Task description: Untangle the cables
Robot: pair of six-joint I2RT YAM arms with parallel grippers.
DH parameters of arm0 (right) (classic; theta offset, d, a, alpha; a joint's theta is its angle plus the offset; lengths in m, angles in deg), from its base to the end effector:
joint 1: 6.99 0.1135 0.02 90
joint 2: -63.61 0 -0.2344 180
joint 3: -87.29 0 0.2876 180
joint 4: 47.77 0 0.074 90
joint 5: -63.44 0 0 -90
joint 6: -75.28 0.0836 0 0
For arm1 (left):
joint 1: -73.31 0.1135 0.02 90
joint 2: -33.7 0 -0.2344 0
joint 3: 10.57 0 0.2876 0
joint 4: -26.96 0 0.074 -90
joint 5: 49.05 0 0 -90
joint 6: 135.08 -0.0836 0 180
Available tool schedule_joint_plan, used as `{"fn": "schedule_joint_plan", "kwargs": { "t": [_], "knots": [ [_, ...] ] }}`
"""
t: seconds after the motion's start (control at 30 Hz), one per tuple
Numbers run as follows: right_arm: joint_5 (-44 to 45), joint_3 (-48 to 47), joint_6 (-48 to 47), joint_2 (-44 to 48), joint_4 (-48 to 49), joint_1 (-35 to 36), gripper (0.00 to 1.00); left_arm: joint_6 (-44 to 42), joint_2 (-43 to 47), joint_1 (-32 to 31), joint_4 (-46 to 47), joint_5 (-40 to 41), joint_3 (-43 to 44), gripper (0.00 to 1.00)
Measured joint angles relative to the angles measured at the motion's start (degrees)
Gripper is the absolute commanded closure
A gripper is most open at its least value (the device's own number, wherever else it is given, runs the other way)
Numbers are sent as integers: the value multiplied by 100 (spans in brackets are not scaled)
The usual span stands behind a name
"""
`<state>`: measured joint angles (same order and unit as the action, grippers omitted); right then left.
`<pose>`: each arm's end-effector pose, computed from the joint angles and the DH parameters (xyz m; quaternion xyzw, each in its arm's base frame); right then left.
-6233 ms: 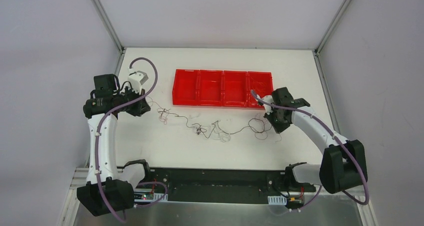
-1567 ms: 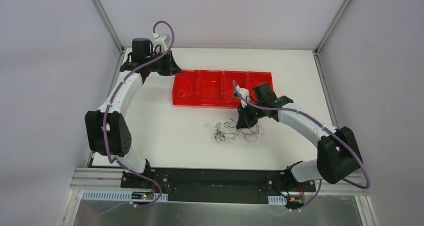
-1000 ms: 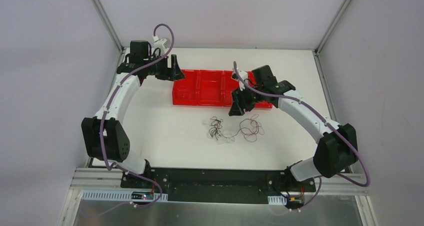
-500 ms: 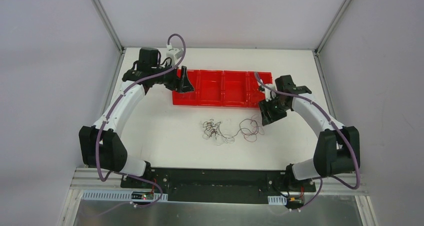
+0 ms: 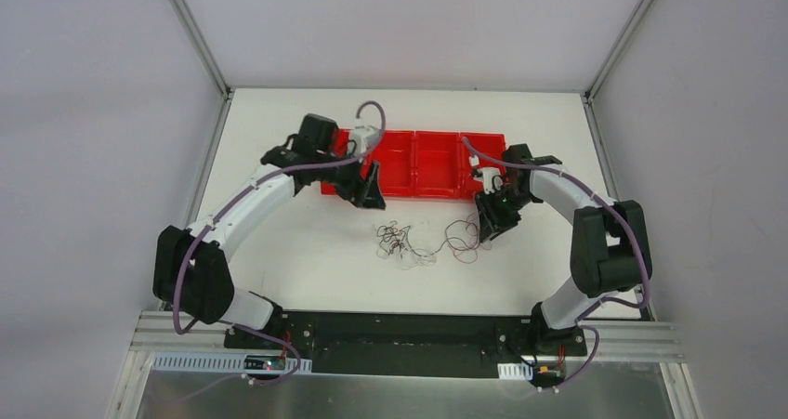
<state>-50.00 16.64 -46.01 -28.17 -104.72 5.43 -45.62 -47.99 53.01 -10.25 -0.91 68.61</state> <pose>0.3119 0.1027 0.0967 -0.3821 0.8960 0.1826 0.1334 0.3354 -0.1836 0.2458 0.3022 0.8041 -0.3867 0.3354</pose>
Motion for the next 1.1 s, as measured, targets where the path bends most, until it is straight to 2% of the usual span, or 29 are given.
{"fn": "schedule_joint_plan", "kwargs": {
  "t": [0.1,0.3,0.43,0.47,0.57,0.63,0.7,0.8,0.93,1.1],
  "knots": [
    [-26,-48,50,-192,7,0,80,-129,-61,-765,-39,33,-299,24],
    [-92,-55,59,-278,-46,4,81,-671,-619,-1884,-48,247,-350,17],
    [-105,-55,57,-278,-90,7,100,-1113,-1276,-2380,-20,706,-190,18],
    [-105,-55,52,-278,-98,7,100,-1209,-1456,-2490,9,852,-144,20],
    [-103,-55,57,-278,-122,7,100,-1349,-1906,-2715,101,1233,-4,30],
    [-103,-55,59,-278,-153,7,100,-1405,-2107,-2815,179,1421,50,49],
    [-94,-55,57,-273,-188,4,100,-1528,-2201,-2855,205,1676,55,74],
    [-35,-55,28,-181,-275,-35,100,-1818,-2184,-2870,140,2061,4,100],
    [111,-55,-144,164,-470,-306,100,-2234,-1729,-2603,-98,2352,-527,100],
    [271,-127,-531,511,-916,-966,100,-2927,-629,-1405,-649,2627,-1408,100]
  ]
}}
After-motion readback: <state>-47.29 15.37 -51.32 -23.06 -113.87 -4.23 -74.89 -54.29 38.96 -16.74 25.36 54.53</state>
